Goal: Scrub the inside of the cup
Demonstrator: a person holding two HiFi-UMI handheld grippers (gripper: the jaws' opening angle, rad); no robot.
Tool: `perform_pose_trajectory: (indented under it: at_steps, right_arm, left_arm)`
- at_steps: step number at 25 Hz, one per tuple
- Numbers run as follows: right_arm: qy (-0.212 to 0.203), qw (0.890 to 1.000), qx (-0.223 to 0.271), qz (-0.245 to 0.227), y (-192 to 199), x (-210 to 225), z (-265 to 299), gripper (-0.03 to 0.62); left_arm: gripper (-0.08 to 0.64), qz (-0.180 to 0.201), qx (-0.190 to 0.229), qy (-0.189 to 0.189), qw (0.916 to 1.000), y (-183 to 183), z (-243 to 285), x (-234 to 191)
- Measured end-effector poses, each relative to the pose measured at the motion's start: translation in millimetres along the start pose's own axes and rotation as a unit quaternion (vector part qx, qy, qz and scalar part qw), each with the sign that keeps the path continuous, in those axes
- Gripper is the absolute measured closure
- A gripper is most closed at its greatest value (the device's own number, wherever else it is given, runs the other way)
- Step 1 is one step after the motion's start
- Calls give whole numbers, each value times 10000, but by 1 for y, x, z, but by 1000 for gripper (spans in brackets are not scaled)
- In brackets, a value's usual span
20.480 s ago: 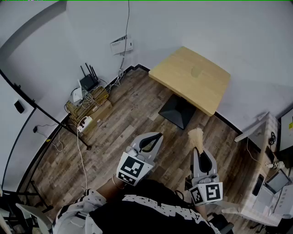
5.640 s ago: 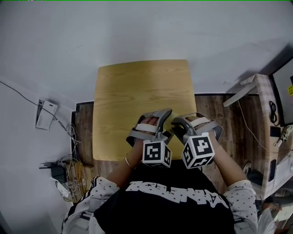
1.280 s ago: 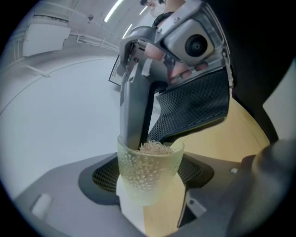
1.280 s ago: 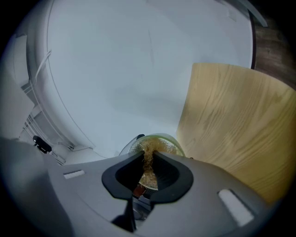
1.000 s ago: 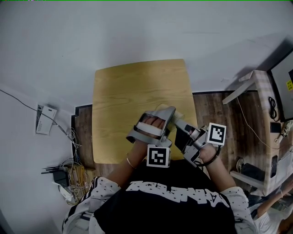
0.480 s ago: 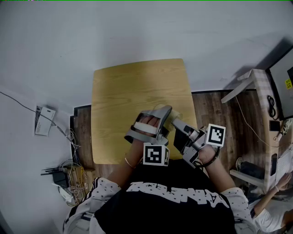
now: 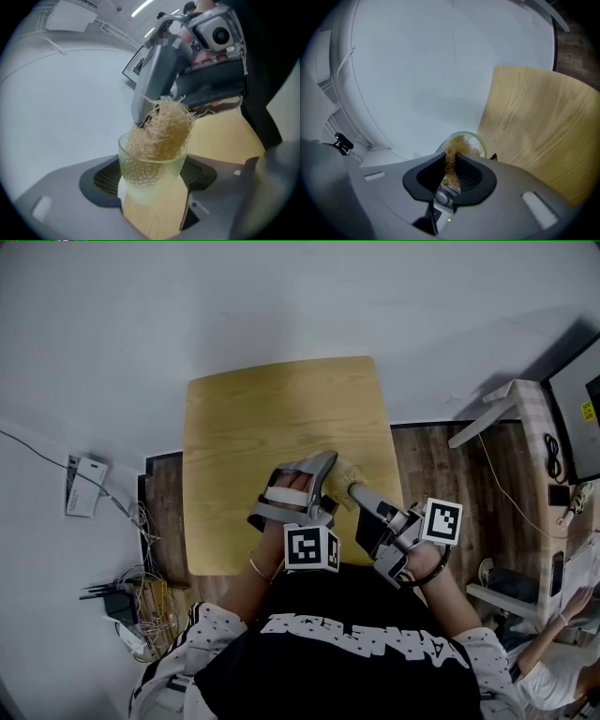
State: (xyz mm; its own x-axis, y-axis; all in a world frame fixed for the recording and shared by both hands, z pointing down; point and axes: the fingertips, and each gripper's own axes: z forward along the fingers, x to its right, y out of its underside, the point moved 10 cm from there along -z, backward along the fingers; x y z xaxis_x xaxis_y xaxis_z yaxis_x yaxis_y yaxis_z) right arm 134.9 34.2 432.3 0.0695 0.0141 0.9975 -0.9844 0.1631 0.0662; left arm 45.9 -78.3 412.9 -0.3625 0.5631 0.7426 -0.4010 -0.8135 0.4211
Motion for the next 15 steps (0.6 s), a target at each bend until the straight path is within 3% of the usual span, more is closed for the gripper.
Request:
perform_pose_trajectory:
  at_steps: [10,15]
  right_arm:
    - [167,9996,93,-211,4,-1,-1,518]
    - [342,9979,241,-502,1,-3,-4,518]
  left_arm:
    - [179,-604,-166,130,9980,32,8,-3]
    - [179,-1134,-201,217,9931,48,15,2]
